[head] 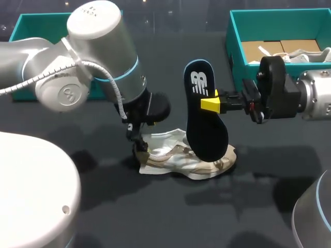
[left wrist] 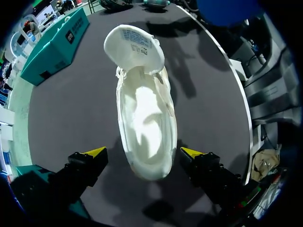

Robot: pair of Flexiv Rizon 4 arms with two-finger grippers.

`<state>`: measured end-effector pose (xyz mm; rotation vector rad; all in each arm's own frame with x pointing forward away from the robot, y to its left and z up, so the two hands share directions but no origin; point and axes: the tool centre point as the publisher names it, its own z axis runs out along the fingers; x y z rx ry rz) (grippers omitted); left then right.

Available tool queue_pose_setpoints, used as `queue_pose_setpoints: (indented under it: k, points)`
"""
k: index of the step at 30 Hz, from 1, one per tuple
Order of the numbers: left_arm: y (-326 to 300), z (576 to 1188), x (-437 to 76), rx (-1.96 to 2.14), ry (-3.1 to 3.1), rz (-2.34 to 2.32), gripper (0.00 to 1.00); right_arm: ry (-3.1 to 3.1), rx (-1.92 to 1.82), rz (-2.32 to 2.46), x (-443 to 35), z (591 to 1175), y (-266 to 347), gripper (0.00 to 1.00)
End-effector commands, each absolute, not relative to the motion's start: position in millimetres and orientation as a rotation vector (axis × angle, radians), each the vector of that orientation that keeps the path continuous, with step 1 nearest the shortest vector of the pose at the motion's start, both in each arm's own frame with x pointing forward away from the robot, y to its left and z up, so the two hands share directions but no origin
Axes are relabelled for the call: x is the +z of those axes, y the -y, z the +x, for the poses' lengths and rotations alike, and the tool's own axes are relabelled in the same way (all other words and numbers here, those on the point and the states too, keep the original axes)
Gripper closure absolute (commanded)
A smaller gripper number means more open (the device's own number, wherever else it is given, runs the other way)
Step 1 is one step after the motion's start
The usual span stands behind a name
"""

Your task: Take the shoe out of the shoebox, open the shoe tongue, remove and reinsert the insole, then place the shoe into the shoebox

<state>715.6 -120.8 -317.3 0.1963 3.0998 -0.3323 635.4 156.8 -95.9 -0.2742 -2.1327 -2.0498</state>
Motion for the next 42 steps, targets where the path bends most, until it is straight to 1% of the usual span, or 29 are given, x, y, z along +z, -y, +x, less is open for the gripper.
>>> queue_pose_setpoints:
  k: [1,9,20,22,23,26,28,33,35,39,42]
  points:
    - [131,718,-308,-0.297,-3.092,0.202,0.00,2.134,-2.049,-0.277,-97,635,-159,1.00]
    - [157,737,-315,-0.290,-3.084,0.215,0.00,2.134,-2.049,-0.277,-97,635,-159,1.00]
    - [185,753,-340,-0.266,-3.111,0.181,0.00,2.134,-2.049,-0.277,-97,635,-159,1.00]
    - [188,753,-346,-0.254,-3.116,0.173,0.07,2.134,-2.049,-0.277,-97,635,-159,1.00]
    - [189,753,-349,-0.253,-3.117,0.172,0.13,2.134,-2.049,-0.277,-97,635,-159,1.00]
    - [192,753,-357,-0.240,-3.126,0.165,0.20,2.134,-2.049,-0.277,-97,635,-159,1.00]
    - [194,751,-362,-0.231,-3.134,0.165,0.31,2.134,-2.049,-0.277,-97,635,-159,1.00]
    - [195,747,-372,-0.223,-3.158,0.163,0.41,2.134,-2.049,-0.277,-97,635,-159,1.00]
    - [195,746,-376,-0.219,-3.166,0.159,0.49,2.134,-2.049,-0.277,-97,635,-159,1.00]
    - [195,745,-378,-0.219,-3.174,0.155,0.55,2.134,-2.049,-0.277,-97,635,-159,1.00]
    - [193,744,-379,-0.222,-3.180,0.152,0.66,2.134,-2.049,-0.277,-97,635,-159,1.00]
